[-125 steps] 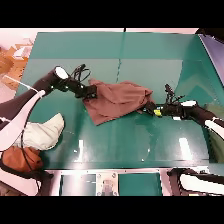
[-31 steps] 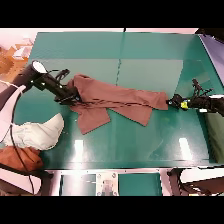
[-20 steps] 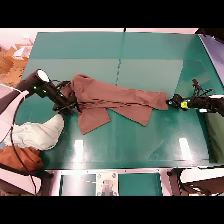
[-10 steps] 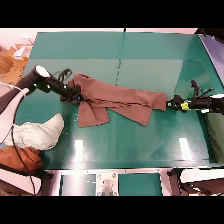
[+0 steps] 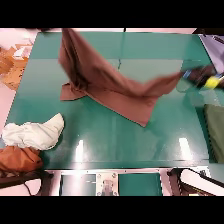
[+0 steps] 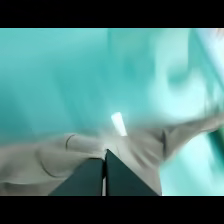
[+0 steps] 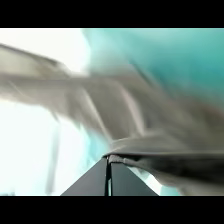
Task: Fold the shirts.
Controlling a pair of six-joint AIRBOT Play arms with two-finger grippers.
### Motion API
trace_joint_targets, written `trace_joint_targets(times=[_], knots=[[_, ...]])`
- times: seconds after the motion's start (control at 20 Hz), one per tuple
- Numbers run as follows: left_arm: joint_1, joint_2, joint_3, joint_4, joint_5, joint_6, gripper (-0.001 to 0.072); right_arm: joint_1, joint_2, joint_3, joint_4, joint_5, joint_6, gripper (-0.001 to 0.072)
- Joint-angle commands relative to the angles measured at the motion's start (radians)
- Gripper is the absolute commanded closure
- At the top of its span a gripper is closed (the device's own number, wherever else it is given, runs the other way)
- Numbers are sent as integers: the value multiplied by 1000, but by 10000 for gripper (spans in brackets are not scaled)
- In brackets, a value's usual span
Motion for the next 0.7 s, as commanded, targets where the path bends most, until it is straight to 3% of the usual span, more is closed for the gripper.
trace_joint_targets(times=[0.0, 0.25, 0.45, 0.65], knots=[[0, 174, 140, 50, 268, 0, 683, -50, 139, 203, 490, -79, 18, 698], [0, 404, 140, 208, 430, 8, 683, -224, 257, 517, 575, -307, 17, 698], [0, 497, 140, 323, 435, 7, 683, -435, 382, 563, 571, -452, 5, 699], [0, 499, 118, 381, 392, 7, 682, -476, 401, 563, 494, -461, 6, 699]])
